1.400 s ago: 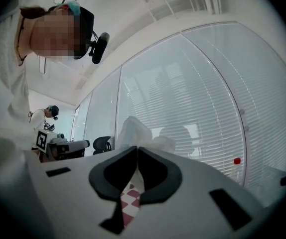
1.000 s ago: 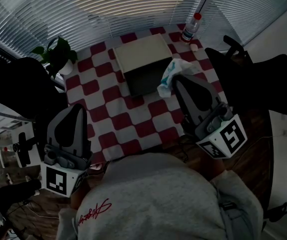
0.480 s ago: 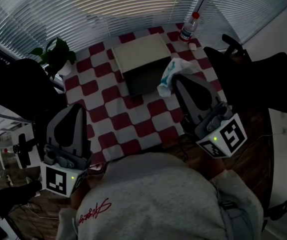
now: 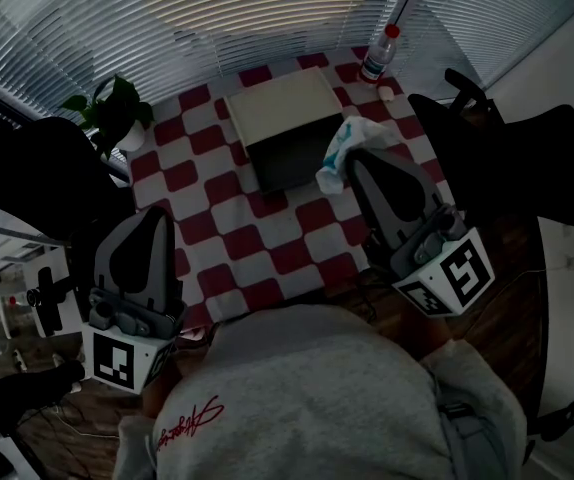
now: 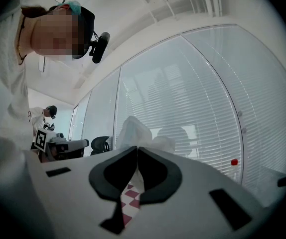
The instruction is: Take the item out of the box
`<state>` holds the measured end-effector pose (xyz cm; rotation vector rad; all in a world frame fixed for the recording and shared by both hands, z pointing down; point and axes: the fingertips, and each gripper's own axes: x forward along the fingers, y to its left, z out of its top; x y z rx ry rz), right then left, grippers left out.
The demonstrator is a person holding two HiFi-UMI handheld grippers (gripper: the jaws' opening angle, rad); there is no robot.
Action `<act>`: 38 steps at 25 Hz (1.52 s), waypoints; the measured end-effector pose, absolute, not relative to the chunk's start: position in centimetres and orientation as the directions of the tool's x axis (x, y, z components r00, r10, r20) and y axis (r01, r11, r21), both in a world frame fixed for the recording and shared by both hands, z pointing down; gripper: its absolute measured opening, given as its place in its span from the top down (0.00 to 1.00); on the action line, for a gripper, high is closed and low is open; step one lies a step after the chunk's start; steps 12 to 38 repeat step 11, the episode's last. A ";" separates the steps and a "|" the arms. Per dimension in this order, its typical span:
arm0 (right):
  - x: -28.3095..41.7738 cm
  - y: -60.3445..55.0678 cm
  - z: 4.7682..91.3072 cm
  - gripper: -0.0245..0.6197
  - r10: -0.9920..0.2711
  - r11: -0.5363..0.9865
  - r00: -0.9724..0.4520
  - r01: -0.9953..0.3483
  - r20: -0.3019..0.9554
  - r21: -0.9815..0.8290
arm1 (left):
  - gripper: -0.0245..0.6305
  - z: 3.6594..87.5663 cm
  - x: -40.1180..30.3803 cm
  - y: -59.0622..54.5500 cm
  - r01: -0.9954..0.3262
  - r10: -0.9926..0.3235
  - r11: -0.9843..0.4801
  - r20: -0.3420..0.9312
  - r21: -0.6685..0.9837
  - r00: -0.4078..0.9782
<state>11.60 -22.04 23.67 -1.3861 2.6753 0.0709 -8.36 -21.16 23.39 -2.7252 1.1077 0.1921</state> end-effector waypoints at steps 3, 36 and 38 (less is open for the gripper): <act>11.6 -22.0 23.7 0.93 -0.810 0.577 -0.570 -0.817 -0.137 -0.015 | 0.93 23.4 -8.4 -21.2 -0.703 -0.677 -0.699 -0.195 -0.132 0.710; 11.8 -21.9 23.7 0.93 -0.810 0.577 -0.570 -0.817 -0.139 -0.012 | 0.93 23.4 -8.2 -21.0 -0.702 -0.676 -0.700 -0.192 -0.132 0.711; 11.8 -21.9 23.7 0.93 -0.810 0.577 -0.570 -0.817 -0.139 -0.012 | 0.93 23.4 -8.2 -21.0 -0.702 -0.676 -0.700 -0.192 -0.132 0.711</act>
